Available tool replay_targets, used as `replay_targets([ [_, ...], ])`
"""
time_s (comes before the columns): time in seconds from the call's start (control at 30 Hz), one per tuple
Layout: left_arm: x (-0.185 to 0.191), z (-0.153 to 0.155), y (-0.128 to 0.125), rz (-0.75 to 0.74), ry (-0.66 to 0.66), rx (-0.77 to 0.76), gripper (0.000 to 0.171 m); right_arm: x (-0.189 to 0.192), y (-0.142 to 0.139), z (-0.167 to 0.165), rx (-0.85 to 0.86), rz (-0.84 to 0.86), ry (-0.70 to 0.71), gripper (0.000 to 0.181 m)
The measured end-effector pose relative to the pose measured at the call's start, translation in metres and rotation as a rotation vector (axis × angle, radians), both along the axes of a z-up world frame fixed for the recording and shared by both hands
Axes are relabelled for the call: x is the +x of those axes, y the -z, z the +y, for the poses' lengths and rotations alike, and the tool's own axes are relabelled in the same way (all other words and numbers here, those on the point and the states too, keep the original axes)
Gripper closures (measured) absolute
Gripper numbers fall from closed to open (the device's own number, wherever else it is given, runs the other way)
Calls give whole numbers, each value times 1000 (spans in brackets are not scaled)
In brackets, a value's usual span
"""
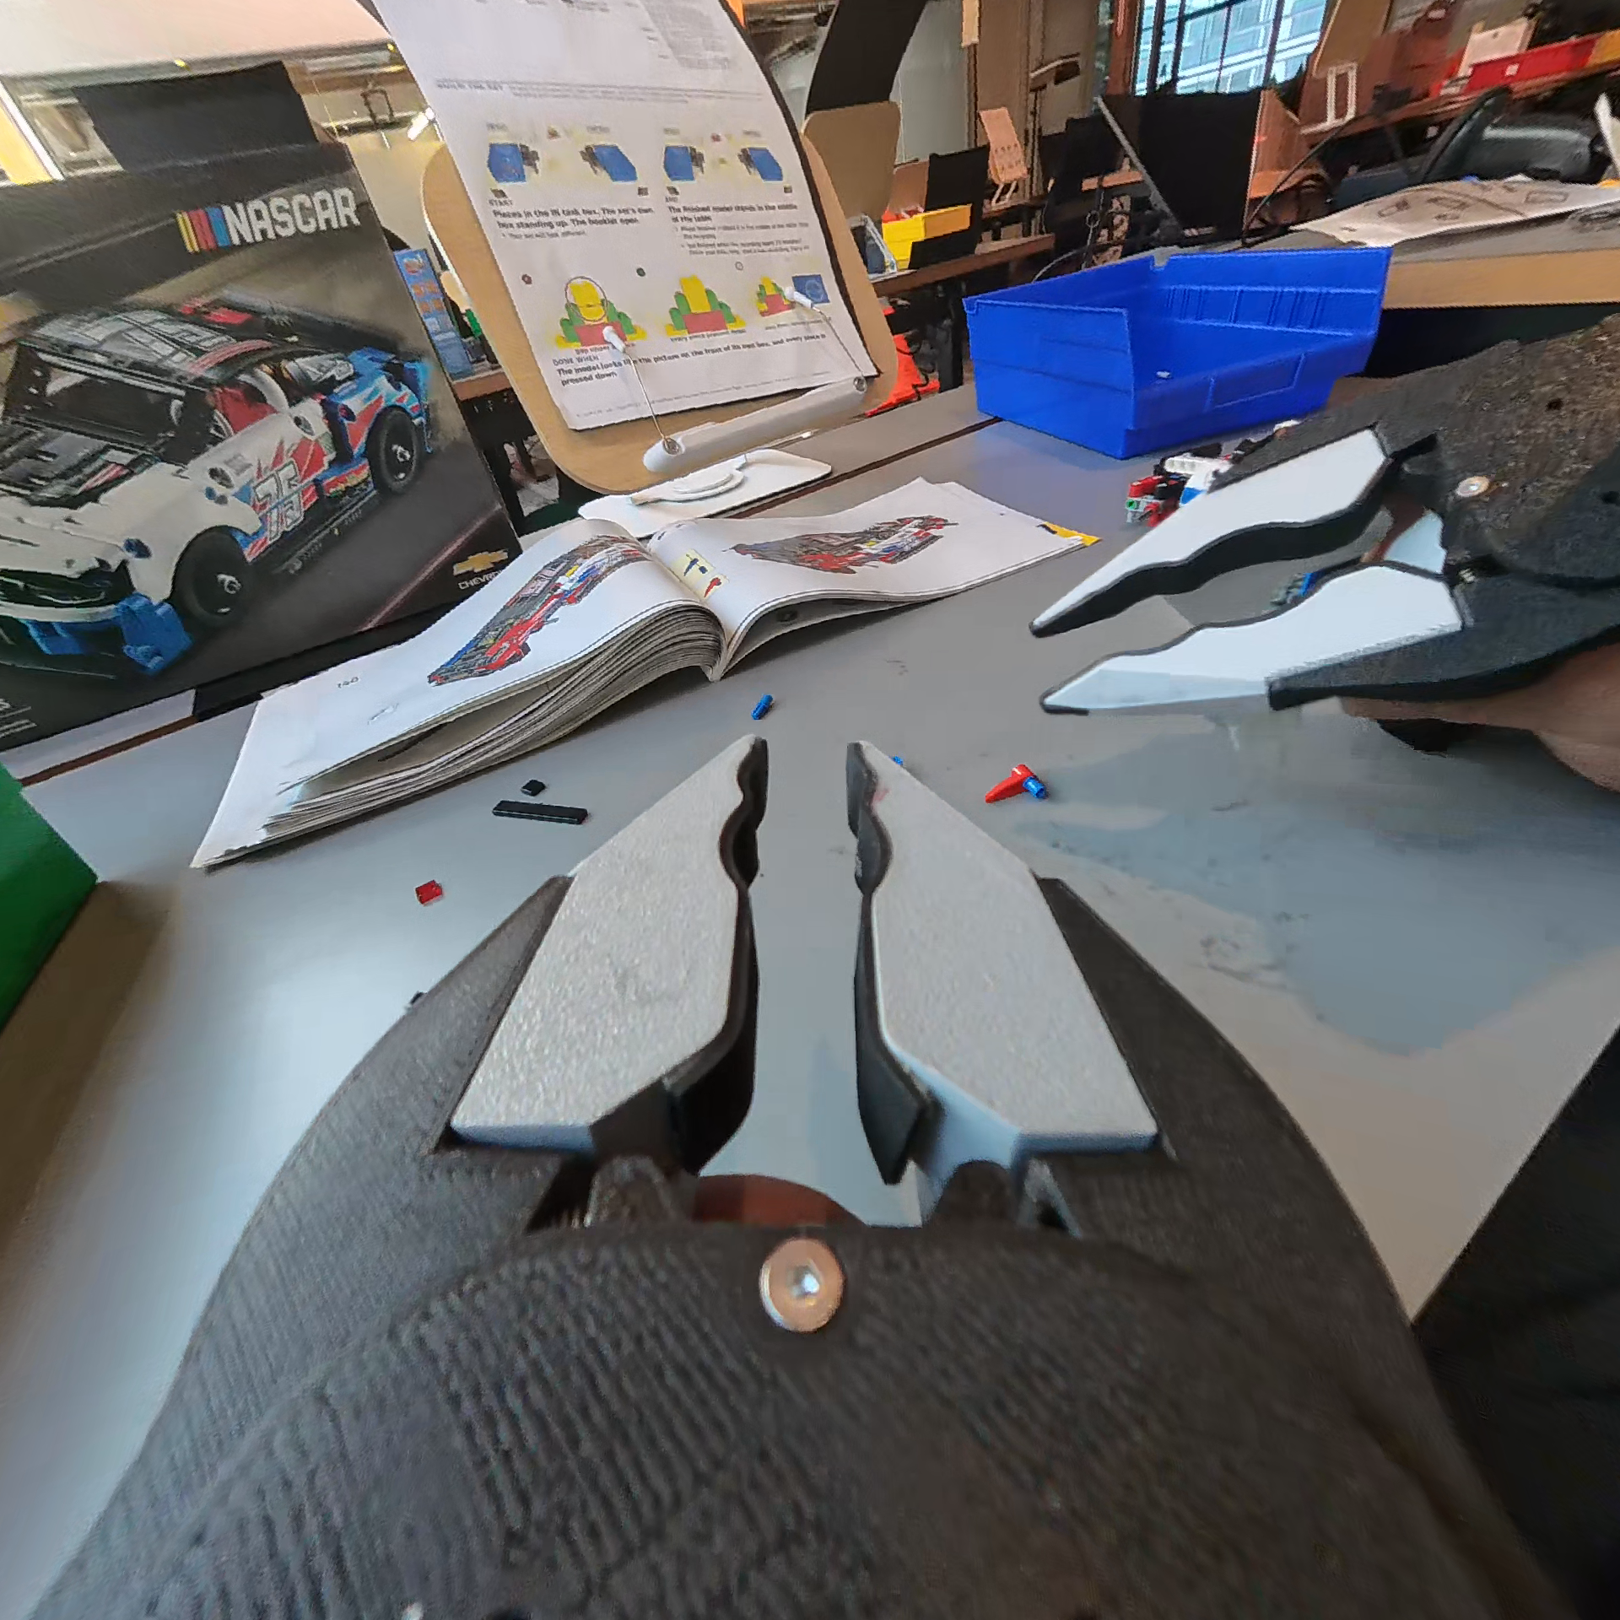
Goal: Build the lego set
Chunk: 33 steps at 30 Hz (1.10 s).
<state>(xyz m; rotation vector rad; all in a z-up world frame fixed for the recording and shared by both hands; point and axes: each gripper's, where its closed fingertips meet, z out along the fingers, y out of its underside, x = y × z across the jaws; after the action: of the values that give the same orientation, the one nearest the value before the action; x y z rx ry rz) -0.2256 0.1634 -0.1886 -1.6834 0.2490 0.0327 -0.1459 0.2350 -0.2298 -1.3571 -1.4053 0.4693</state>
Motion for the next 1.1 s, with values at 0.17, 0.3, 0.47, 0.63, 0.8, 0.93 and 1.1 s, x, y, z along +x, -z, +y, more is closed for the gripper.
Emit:
replay_targets([
  [0.17,-1,-7,-4,64,-21,38,158,1,-4,5,-24,30,12,159],
  [0.3,-4,-9,-15,70,-26,84,158,3,-13,6,-31,90,9,162],
  [0.47,-14,-10,-22,15,-38,103,158,9,-26,10,-84,187,10,163],
  [0.63,-24,-7,-32,-21,-49,120,158,15,-47,5,-60,298,3,169],
  [0.8,-38,5,-38,-38,-91,137,154,27,-76,-3,4,436,2,175],
  [0.93,-41,7,-45,-91,-95,158,137,17,-58,-6,-50,351,-21,148],
  [1.1,-33,8,-28,-40,-80,38,120,12,-48,-14,-125,313,-63,156],
])
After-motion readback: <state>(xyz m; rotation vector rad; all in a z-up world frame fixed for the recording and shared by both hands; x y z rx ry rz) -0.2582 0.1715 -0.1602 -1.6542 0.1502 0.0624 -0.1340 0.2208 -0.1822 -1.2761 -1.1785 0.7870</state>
